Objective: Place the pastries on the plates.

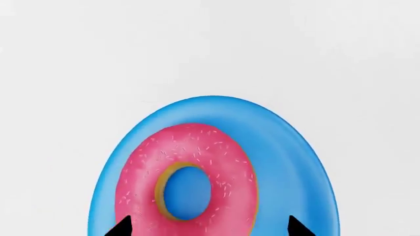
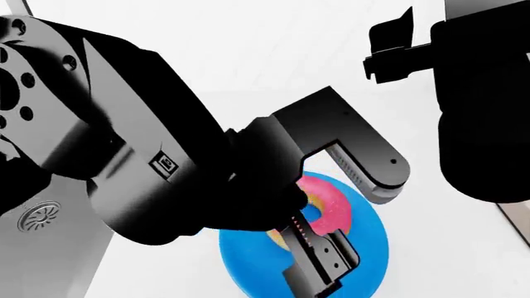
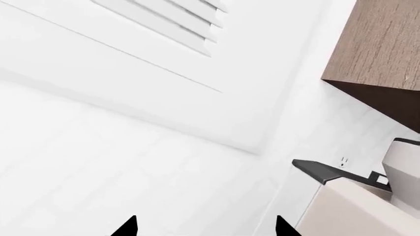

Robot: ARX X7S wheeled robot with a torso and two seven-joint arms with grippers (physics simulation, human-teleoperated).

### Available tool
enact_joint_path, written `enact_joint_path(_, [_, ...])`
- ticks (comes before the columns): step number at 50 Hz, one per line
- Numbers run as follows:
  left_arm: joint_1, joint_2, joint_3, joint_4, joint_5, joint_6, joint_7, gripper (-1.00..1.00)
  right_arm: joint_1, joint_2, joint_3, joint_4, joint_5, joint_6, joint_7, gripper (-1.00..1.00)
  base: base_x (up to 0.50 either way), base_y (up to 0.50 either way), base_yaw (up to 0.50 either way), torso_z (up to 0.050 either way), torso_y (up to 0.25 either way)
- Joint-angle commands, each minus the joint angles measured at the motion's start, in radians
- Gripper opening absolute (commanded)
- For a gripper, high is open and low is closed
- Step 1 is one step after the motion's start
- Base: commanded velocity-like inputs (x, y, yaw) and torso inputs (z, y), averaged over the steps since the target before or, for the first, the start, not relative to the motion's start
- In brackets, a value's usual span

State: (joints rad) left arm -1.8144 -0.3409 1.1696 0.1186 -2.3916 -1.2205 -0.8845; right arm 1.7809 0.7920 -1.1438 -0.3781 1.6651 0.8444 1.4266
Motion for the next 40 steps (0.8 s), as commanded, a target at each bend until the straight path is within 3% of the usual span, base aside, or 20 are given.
enact_joint_path(1, [-0.059, -0.064, -0.001, 0.032, -0.062, 0.016, -0.038, 1.00, 0.007, -0.006, 0.000, 0.003, 0.003, 0.005, 0.005, 1.00, 0.00, 0.00, 0.00, 0.000, 0.000])
enact_joint_path(23, [-0.133, -0.279, -0.052, 0.122, -0.157, 0.052, -0.087, 1.00, 0.020, -0.011, 0.003, 0.005, 0.012, 0.010, 0.011, 1.00, 0.00, 0.00, 0.00, 0.000, 0.000])
enact_joint_path(40, [-0.082, -0.468, -0.168, 0.180, -0.064, 0.157, -0.102, 1.00, 0.011, -0.017, 0.020, -0.016, -0.016, -0.025, 0.004, 1.00, -0.05, 0.00, 0.00, 0.000, 0.000])
